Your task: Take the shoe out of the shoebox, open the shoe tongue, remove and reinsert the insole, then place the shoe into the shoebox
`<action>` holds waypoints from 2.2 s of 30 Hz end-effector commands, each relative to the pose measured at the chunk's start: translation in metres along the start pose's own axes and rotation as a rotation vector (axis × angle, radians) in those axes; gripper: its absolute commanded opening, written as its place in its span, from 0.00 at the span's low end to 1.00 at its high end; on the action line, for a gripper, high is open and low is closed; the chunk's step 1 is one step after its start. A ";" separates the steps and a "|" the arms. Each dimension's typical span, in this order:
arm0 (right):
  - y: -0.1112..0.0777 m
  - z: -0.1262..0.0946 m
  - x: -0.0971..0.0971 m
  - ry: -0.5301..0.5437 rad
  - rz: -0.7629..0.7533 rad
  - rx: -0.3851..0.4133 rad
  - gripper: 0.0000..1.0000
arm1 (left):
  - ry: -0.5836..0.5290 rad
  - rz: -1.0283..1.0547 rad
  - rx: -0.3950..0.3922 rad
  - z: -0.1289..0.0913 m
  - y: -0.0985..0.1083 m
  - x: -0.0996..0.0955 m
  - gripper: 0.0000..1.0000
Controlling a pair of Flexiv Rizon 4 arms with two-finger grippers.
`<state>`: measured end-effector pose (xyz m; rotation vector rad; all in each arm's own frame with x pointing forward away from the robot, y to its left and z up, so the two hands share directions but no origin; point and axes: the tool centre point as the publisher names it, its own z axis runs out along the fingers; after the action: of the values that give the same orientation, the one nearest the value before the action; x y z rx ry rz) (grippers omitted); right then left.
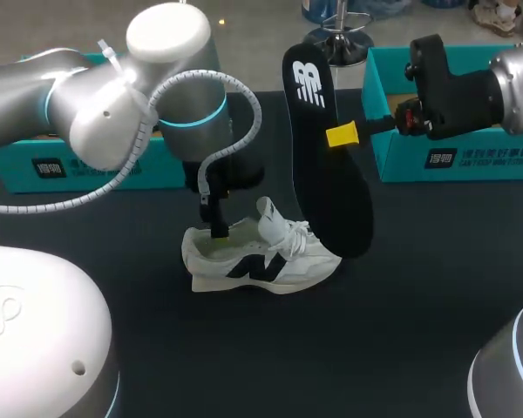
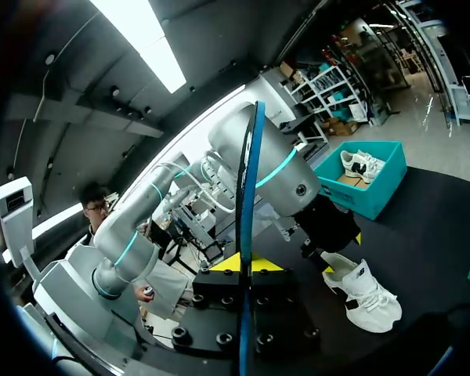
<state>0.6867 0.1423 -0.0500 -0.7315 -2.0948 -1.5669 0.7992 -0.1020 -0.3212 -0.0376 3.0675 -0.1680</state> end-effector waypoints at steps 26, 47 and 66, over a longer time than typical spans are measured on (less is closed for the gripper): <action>0.000 0.001 0.000 -0.002 0.001 0.001 0.00 | 0.068 0.006 0.046 0.060 -0.043 -0.021 0.93; 0.000 0.001 0.000 -0.002 0.001 0.001 0.00 | 0.046 -0.045 0.024 0.061 -0.029 0.003 0.00; 0.000 0.001 0.000 -0.002 0.001 0.001 0.00 | 0.157 0.180 0.095 0.039 -0.026 -0.011 0.00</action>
<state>0.6868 0.1422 -0.0500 -0.7317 -2.0948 -1.5670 0.8061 -0.1404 -0.3661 0.1135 3.1372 -0.2409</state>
